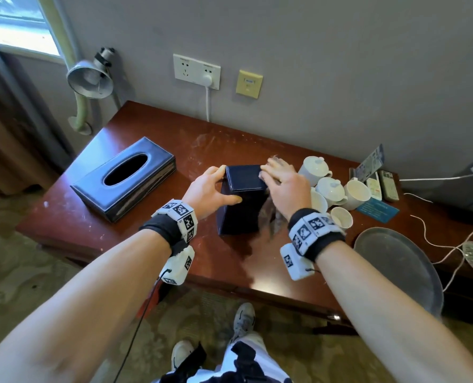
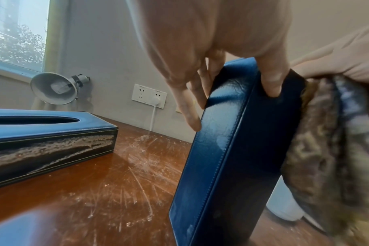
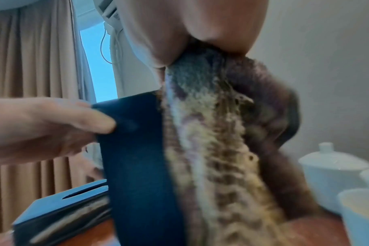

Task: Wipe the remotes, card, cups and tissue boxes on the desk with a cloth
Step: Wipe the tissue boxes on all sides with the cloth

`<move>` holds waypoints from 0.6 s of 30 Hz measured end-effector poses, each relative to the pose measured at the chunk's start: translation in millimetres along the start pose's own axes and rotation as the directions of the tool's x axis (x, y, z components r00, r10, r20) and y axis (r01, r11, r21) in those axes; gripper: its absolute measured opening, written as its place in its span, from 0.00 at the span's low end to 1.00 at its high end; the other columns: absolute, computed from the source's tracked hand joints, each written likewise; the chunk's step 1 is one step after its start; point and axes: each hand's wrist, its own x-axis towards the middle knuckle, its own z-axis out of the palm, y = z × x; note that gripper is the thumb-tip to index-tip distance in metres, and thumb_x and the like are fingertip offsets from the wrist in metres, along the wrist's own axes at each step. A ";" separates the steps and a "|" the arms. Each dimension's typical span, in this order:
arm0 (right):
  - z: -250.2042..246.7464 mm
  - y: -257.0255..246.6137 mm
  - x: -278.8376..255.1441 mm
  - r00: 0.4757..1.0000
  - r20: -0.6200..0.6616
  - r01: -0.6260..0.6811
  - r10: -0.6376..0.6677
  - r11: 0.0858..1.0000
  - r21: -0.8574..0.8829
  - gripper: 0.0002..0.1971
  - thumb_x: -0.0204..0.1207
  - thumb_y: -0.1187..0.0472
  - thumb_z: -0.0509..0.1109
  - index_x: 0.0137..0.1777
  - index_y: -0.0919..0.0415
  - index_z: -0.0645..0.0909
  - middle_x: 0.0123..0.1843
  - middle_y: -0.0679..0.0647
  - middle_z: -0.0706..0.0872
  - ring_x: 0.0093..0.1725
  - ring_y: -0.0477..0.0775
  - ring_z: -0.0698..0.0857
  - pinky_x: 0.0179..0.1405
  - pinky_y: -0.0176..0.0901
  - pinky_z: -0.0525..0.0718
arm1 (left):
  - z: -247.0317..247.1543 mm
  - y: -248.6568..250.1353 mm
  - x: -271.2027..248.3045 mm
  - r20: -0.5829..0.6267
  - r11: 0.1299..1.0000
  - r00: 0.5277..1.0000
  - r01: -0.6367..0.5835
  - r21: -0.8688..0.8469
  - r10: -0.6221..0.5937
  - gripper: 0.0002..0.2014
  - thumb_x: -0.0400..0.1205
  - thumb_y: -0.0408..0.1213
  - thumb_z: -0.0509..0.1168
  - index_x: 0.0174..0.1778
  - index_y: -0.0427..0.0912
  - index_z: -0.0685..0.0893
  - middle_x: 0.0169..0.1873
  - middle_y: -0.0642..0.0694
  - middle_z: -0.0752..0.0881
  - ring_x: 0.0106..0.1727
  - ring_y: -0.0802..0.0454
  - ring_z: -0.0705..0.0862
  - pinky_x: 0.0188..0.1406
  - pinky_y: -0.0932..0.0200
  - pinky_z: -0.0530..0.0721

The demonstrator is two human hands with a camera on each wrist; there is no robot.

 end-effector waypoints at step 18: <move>36.8 -38.1 -14.9 0.969 0.024 0.247 -0.248 0.969 0.025 0.14 0.80 0.56 0.69 0.62 0.55 0.89 0.67 0.50 0.87 0.72 0.48 0.79 0.76 0.37 0.69 | 3.7 1.9 -4.8 -0.010 1.000 1.000 0.018 0.008 -0.018 0.29 0.74 0.47 0.78 0.69 0.46 0.78 0.54 0.50 0.77 0.55 0.48 0.81 0.59 0.44 0.83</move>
